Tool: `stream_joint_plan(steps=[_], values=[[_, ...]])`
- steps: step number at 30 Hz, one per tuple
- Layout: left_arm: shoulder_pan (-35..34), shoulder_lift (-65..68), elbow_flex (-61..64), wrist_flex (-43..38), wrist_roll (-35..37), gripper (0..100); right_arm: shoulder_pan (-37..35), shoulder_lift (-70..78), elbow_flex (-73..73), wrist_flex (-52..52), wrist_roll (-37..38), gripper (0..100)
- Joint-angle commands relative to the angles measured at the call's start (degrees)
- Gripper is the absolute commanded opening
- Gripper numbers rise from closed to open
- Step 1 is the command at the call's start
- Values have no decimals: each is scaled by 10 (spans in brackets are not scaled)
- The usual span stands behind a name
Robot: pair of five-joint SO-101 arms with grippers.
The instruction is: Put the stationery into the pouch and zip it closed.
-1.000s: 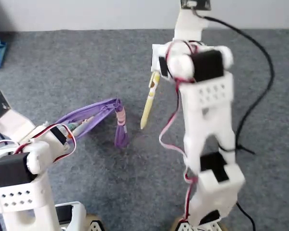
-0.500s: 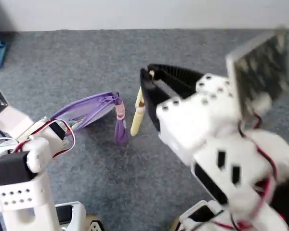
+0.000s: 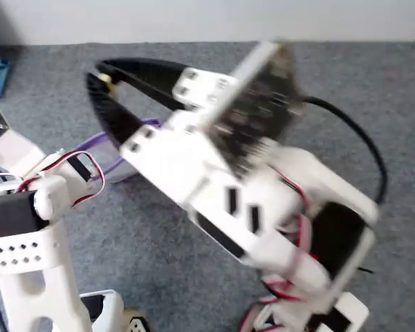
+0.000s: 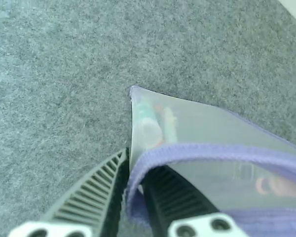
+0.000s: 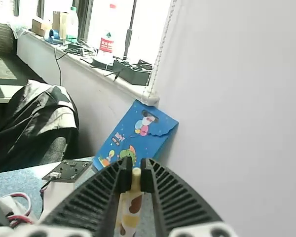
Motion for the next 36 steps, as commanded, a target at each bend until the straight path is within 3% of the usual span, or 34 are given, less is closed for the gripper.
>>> stream_joint_plan(steps=[1,15,22,25,30,32,36], values=[[-2,11,-21,11,15,11,-5,37,1,-26,7,7],[-5,11,-22,10,15,11,33,152,-2,56,41,24],[-5,11,-22,10,15,11,25,110,-2,163,47,355],[-5,11,-22,10,15,11,33,88,-2,181,44,325],[-5,11,-21,10,18,11,110,73,0,239,-12,227],[-5,11,-21,10,18,11,138,73,2,297,-43,215],[-5,11,-21,10,18,11,169,51,57,298,-82,215]])
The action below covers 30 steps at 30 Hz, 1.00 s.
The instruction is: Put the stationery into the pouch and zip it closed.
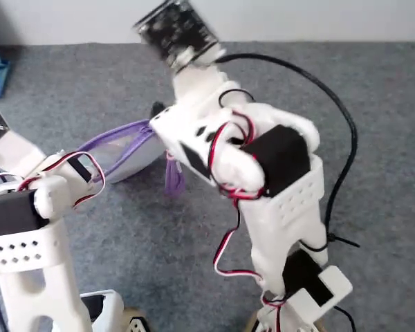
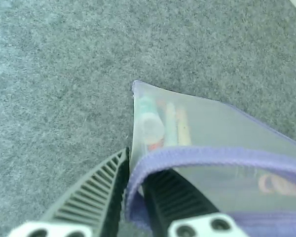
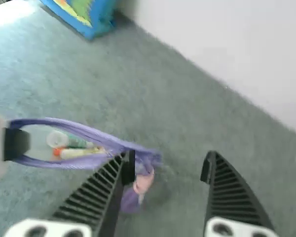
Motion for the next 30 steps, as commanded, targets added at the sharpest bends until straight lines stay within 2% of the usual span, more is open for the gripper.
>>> stream_joint_plan(steps=[1,8,12,16,21,25,27,30], values=[[-5,7,-21,1,10,11,29,-51,50,26,-20,216],[-5,7,-21,1,10,11,26,-183,313,21,-26,216],[-5,7,-21,2,10,11,26,-251,463,-55,-50,216],[-4,7,-21,1,10,11,5,-309,615,-199,-51,216],[-5,7,-20,1,10,11,-36,-401,827,-455,-48,216],[-5,7,-20,1,10,11,-38,-440,964,-634,-18,214],[-5,7,-20,1,10,11,-36,-443,994,-688,-10,213],[-4,7,-20,1,10,11,-38,-431,1000,-713,-11,213]])
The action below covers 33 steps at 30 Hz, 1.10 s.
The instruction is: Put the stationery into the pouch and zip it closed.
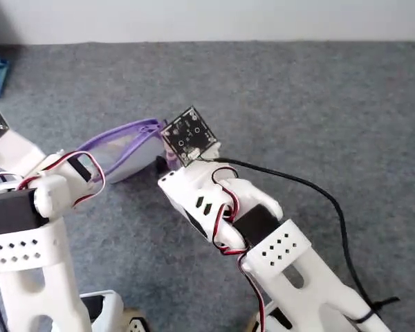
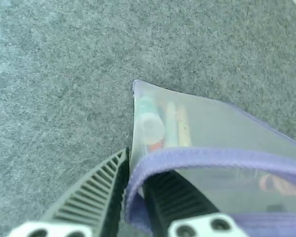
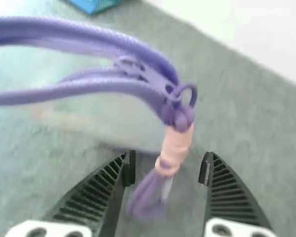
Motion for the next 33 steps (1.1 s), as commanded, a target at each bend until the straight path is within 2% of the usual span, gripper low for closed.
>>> stream_joint_plan(steps=[1,8,14,20,23,31,33], values=[[-4,5,-20,1,10,11,-6,-4,-1,-46,7,213],[-4,7,-20,0,10,11,12,62,-2,-117,10,200],[-5,4,-20,1,10,11,19,64,-2,-121,10,12],[-4,7,-20,1,10,11,32,39,-1,-108,10,58],[-3,7,-20,1,10,11,36,34,-1,-88,10,8],[-1,4,-22,3,4,15,65,-36,-2,-53,11,7],[-1,4,-23,6,-9,47,67,-52,-2,-37,11,7]])
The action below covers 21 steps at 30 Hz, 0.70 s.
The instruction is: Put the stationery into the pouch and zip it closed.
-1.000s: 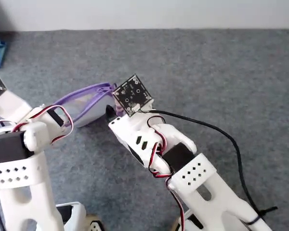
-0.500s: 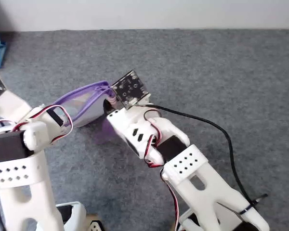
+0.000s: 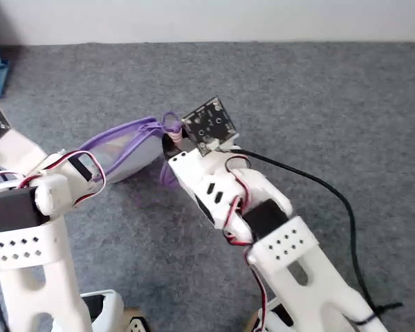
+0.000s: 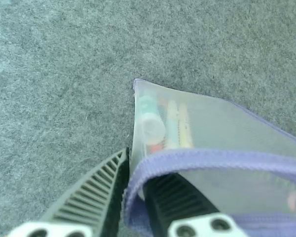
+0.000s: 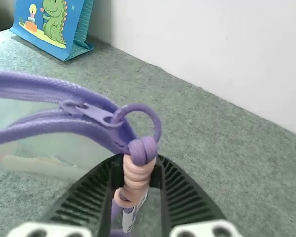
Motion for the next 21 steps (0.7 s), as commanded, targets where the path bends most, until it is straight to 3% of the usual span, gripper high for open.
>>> stream_joint_plan(steps=[1,7,9,16,21], values=[[-1,-4,-23,11,-9,80,14,-44,-5,22,4,7],[41,-49,-16,48,-8,404,44,-51,-5,19,3,7],[69,-88,-17,46,-8,466,53,-51,-6,19,3,7],[138,-220,-21,43,12,475,61,-46,-68,25,6,7],[164,-295,-13,47,-6,473,58,-49,-76,25,47,7]])
